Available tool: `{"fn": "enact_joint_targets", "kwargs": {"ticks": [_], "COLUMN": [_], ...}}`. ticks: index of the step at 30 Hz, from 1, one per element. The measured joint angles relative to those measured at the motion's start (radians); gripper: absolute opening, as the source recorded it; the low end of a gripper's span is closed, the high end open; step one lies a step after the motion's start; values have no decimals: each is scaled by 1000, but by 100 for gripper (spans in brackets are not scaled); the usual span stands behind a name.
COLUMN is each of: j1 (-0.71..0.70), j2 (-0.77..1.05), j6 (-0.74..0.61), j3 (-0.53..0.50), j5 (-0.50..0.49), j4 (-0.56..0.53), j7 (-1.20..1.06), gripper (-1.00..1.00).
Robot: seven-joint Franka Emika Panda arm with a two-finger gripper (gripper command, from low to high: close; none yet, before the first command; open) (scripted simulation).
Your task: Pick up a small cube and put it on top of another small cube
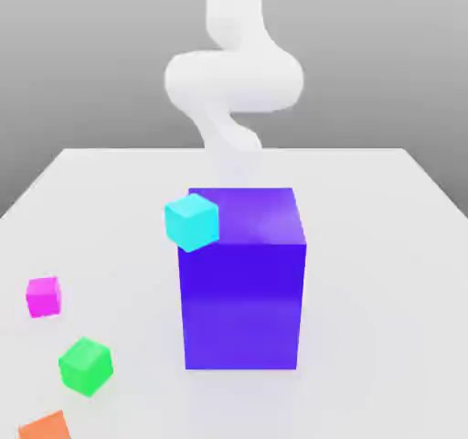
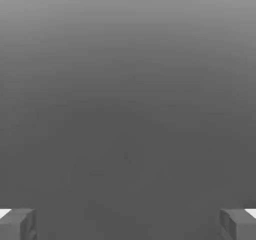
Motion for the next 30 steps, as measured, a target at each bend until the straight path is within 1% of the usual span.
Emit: {"fn": "enact_joint_targets", "kwargs": {"ticks": [10,13,16,20,22,26,28,29,30], "j1": [-249,-312,-367,-467,-514,-593,-651,-669,-669], "j2": [366,473,583,734,811,959,1030,1051,1051], "j6": [210,273,335,419,461,564,620,638,638], "j3": [-137,-192,-250,-308,-301,-206,-138,-118,-118], "j5": [-57,-54,-31,56,126,270,317,329,329], "j4": [-165,-214,-263,-329,-354,-337,-322,-317,-317], "j7": [185,226,252,247,221,125,87,77,77], "gripper": [0,0,0,0,0,0,0,-100,-100]}}
